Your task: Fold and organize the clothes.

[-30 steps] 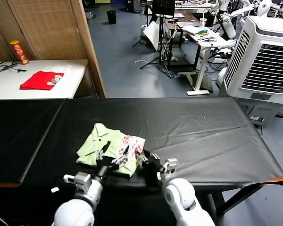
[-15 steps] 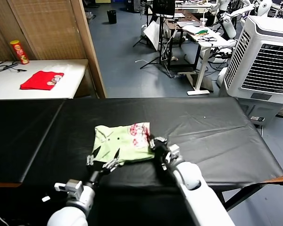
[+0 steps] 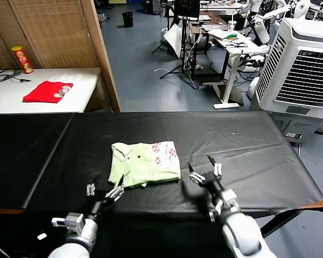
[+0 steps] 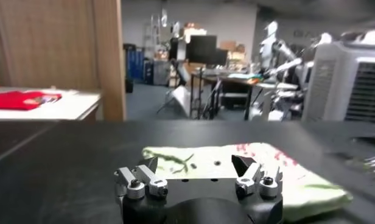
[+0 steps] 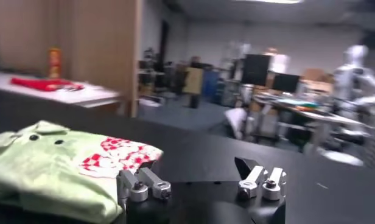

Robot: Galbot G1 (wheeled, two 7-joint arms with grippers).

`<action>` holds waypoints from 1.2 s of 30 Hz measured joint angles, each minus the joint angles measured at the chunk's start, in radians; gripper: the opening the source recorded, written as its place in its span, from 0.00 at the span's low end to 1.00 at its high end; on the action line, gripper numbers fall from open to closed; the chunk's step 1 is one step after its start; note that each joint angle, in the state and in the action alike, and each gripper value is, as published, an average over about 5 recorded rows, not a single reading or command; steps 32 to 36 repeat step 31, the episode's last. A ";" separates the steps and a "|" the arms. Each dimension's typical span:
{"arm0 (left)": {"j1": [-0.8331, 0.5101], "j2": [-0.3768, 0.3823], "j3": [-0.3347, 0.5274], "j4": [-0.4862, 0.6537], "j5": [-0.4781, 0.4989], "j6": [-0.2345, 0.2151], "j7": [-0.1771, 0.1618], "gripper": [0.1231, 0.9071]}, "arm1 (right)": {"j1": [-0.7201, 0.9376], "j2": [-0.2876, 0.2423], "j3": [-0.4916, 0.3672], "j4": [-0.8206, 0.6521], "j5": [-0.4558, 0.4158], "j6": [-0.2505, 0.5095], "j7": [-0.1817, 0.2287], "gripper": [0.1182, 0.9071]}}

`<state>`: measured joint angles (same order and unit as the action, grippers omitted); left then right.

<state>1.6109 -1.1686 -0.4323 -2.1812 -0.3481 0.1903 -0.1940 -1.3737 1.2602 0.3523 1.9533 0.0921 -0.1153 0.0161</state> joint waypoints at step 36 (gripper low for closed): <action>0.385 0.126 -0.199 -0.241 -0.105 0.037 -0.035 0.86 | -0.705 0.092 0.128 0.455 -0.037 -0.049 0.254 0.86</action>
